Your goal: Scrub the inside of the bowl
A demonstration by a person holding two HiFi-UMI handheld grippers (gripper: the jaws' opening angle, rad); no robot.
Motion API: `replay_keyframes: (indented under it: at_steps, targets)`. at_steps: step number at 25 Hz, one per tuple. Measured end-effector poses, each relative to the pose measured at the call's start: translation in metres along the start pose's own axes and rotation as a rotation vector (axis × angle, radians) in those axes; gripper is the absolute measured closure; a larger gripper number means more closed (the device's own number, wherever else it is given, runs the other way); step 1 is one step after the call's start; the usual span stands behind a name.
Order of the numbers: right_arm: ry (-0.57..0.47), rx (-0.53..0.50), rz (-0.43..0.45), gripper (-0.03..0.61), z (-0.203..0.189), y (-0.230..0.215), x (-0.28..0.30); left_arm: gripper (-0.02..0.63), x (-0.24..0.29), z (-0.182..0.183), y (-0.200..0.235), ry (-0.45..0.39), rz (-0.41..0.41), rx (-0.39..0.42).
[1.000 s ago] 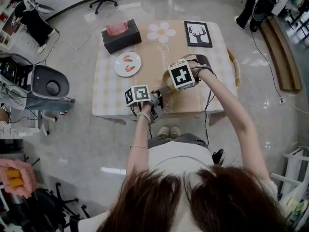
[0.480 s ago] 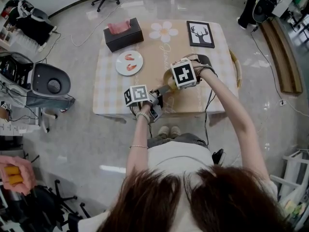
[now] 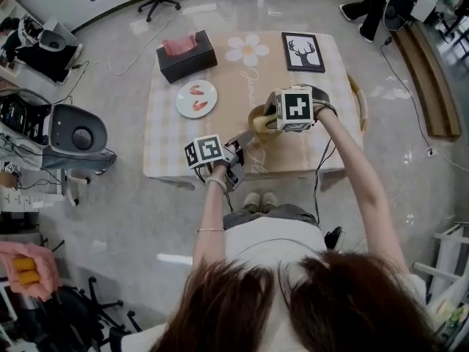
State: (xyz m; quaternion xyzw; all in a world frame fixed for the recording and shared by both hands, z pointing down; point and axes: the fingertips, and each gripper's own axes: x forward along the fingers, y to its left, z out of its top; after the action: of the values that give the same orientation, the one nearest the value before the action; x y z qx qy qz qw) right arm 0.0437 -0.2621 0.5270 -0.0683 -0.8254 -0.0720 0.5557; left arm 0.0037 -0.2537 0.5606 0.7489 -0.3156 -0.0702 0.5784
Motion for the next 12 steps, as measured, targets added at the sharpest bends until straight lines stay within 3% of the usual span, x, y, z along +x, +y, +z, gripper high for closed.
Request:
replay_keyframes:
  at_steps: [4, 12]
  targets:
    - [-0.118, 0.136, -0.051, 0.485, -0.008, -0.003, -0.009, 0.551, -0.001, -0.002, -0.001, 0.018, 0.042, 0.080]
    - [-0.478, 0.399, -0.159, 0.485, -0.014, -0.003, -0.030, 0.586, 0.006, 0.000, -0.015, -0.001, 0.095, 0.272]
